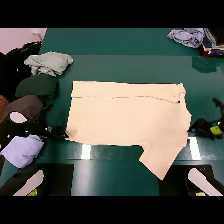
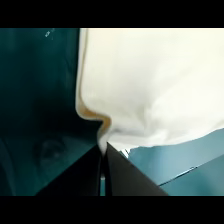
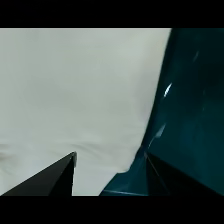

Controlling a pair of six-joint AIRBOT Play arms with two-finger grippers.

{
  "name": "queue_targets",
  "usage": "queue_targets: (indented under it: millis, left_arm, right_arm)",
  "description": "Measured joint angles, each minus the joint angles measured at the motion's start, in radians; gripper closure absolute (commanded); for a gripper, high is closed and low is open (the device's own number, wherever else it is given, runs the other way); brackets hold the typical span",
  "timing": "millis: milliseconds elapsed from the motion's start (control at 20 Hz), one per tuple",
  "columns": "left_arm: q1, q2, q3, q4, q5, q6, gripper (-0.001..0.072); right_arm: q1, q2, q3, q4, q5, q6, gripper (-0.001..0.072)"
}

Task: Fold the shirts.

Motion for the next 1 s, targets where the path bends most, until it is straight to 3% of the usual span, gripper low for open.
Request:
queue_targets:
  millis: [250,350,600,700,750,900,1000]
  left_arm:
    - [0.0,0.0,0.023,-0.005,0.014,0.006,0.0685]
    - [0.0,0.0,0.026,-0.005,0.016,0.006,0.0685]
    - [0.0,0.0,0.03,-0.007,0.021,0.007,0.0685]
    - [0.0,0.0,0.03,-0.007,0.021,0.007,0.0685]
    - [0.0,0.0,0.03,-0.007,0.021,0.007,0.0685]
    - [0.0,0.0,0.034,-0.005,0.003,0.009,0.0686]
    - [0.0,0.0,0.051,0.01,-0.023,0.011,0.0687]
  right_arm:
    - [0.007,0.0,-0.154,-0.016,0.002,0.0,0.0206]
    - [0.048,0.0,-0.185,-0.018,-0.014,0.0,0.0284]
    - [0.162,0.001,-0.201,-0.017,-0.04,0.027,0.0287]
    - [0.198,0.0,-0.206,-0.018,-0.054,0.034,0.0456]
    - [0.217,0.001,-0.208,-0.019,-0.061,0.035,0.0484]
    - [0.27,0.03,-0.209,-0.026,-0.085,0.038,0.0702]
    - [0.293,0.072,-0.209,-0.024,-0.059,0.043,0.0702]
